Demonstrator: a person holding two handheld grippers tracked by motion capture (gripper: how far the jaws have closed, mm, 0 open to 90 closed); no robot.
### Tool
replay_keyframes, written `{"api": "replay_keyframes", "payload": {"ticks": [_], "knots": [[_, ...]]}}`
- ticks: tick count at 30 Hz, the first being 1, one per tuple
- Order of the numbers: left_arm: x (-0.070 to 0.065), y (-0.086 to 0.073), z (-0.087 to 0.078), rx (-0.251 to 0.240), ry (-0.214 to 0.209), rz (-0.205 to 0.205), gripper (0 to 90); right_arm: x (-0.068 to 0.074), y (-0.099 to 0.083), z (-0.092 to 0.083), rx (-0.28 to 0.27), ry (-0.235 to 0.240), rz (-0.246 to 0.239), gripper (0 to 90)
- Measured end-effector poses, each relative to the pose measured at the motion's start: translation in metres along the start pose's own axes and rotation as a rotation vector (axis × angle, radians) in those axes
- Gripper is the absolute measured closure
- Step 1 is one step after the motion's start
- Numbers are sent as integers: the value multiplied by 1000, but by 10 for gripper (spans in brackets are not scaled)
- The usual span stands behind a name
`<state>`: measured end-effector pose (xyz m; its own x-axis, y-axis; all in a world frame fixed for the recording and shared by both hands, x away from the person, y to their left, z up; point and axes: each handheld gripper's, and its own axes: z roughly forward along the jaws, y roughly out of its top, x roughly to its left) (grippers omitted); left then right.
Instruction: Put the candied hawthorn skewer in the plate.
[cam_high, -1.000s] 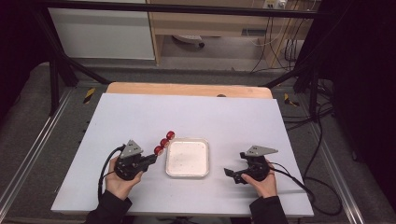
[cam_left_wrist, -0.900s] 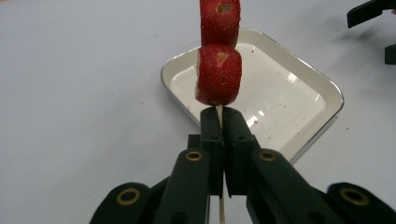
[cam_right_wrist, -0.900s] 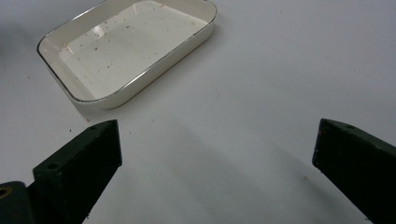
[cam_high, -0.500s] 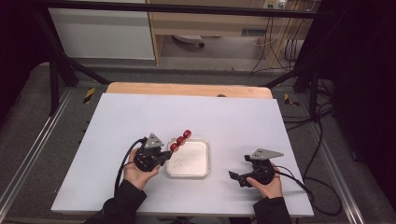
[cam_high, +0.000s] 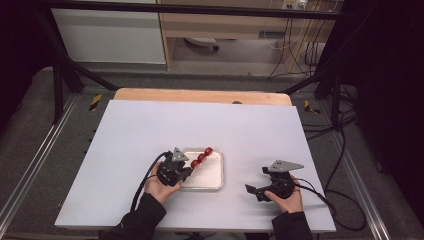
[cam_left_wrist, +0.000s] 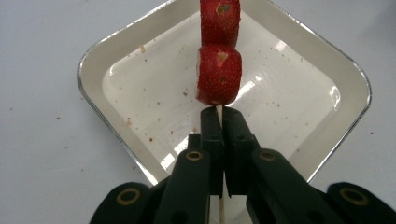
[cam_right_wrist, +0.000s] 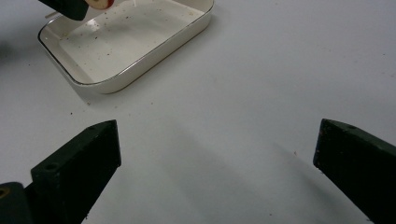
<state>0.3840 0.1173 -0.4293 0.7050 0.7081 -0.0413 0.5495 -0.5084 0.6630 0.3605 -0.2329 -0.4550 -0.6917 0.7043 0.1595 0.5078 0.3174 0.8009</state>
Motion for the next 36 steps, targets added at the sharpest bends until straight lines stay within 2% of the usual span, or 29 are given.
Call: {"api": "replay_keyframes", "payload": {"ticks": [10, 16, 19, 23, 29, 33, 36], "knots": [[-7, -2, 10, 28, 10, 15, 874, -1, 0, 0, 0, -1, -3, 13], [-7, -3, 10, 31, 13, 24, 866, -1, 0, 0, 0, -5, -2, 13], [-5, -3, 7, 26, 14, 32, 831, -1, -1, 0, 3, -7, -2, 13], [-3, -5, -3, -6, 3, 65, 745, -1, -1, 0, 4, -9, -1, 12], [6, -13, -24, -56, -26, 96, 512, -1, -1, 0, 10, -15, 2, 11], [17, -24, -39, -108, -18, 77, 389, -1, -1, 0, 11, -17, 1, 11], [28, -35, -47, -105, -13, 62, 312, -1, -1, 1, 14, -19, 1, 9]]}}
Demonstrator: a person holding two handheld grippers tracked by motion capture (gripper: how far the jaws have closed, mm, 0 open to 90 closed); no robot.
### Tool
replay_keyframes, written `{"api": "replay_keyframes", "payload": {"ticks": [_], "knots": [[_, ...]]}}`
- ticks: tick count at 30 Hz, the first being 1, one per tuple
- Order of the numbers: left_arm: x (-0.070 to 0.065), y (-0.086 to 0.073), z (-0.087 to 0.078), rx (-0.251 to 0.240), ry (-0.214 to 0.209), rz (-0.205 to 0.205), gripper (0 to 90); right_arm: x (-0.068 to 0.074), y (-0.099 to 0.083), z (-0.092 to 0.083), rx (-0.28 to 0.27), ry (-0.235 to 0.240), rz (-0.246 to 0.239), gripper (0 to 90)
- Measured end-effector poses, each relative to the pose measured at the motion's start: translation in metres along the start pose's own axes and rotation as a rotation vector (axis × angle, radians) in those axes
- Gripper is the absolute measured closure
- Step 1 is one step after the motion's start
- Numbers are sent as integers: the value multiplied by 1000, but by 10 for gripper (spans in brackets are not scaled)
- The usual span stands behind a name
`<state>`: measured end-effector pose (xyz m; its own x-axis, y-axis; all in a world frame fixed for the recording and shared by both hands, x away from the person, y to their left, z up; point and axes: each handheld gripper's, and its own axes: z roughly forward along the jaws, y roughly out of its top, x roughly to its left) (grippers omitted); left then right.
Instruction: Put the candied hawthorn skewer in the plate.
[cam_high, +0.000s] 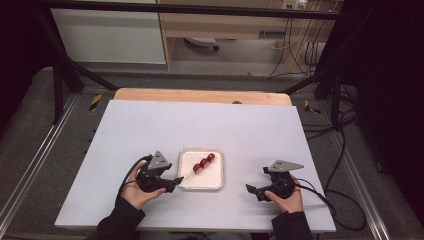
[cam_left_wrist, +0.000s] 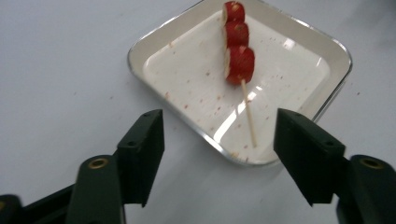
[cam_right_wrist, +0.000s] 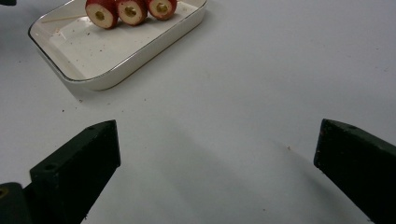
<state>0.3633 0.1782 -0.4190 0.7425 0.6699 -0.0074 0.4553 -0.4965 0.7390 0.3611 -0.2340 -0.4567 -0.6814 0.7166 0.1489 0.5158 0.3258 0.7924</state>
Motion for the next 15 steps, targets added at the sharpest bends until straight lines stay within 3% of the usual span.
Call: {"api": "replay_keyframes", "payload": {"ticks": [9, 15], "knots": [[25, -38, -17, 2, 7, -48, 160, 1, 0, 0, 4, -1, 6, 8], [33, -59, -25, -18, 16, -78, 101, 1, -1, 2, 19, -4, 1, 7]]}}
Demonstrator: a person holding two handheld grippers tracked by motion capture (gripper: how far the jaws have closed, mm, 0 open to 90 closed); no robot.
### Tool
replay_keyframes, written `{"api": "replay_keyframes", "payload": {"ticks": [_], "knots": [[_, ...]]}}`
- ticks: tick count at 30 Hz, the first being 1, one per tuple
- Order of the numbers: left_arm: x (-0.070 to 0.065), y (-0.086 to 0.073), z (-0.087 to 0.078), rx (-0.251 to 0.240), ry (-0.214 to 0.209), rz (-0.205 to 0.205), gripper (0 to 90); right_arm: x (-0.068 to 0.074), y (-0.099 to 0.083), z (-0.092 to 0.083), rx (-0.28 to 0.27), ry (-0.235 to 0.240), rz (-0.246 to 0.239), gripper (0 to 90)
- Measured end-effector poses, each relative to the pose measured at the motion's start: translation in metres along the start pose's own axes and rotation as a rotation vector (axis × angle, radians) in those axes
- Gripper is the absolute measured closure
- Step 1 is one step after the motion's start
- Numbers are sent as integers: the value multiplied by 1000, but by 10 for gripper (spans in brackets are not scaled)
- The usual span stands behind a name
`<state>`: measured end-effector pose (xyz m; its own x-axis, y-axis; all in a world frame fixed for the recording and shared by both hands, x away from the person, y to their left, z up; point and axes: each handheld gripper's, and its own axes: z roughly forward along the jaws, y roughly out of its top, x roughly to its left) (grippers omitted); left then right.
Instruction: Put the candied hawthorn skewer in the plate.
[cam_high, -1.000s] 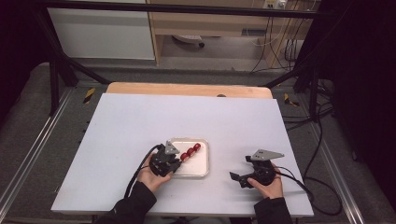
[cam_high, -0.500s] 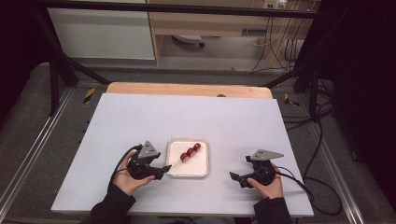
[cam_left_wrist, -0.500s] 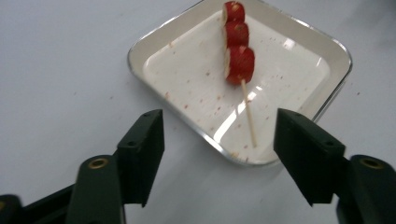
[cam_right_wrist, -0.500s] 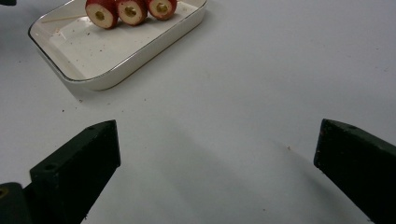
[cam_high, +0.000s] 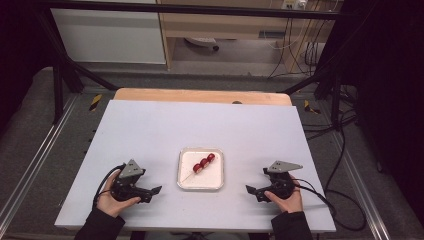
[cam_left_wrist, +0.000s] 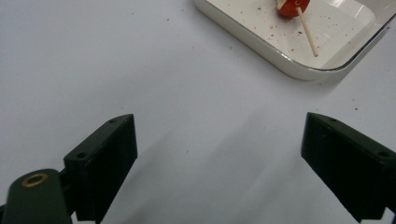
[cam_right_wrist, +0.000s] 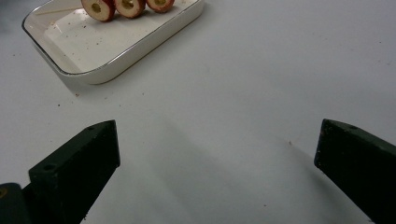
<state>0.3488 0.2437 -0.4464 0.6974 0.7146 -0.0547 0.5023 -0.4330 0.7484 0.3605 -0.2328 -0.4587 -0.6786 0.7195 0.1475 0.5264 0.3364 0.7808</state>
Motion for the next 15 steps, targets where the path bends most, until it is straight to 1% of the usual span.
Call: {"api": "replay_keyframes", "payload": {"ticks": [2, 4, 7, 9, 11, 15], "knots": [[3, -5, -3, -3, 1, -6, 90, 0, 0, 0, 0, -1, -4, 7], [5, -10, -4, -1, 3, -5, 71, 0, 0, 0, 1, 0, 3, 6], [8, -15, -6, -1, 8, -15, 65, 0, 0, 0, 2, -1, -6, 5], [10, -17, -8, -7, 14, -14, 65, 0, 0, 0, 6, 0, -4, 6], [11, -18, -8, -9, 11, -16, 65, 0, -1, 0, 7, 1, -9, 5], [12, -18, -7, -5, 14, -15, 65, 0, -1, 1, 16, 3, 0, 5]]}}
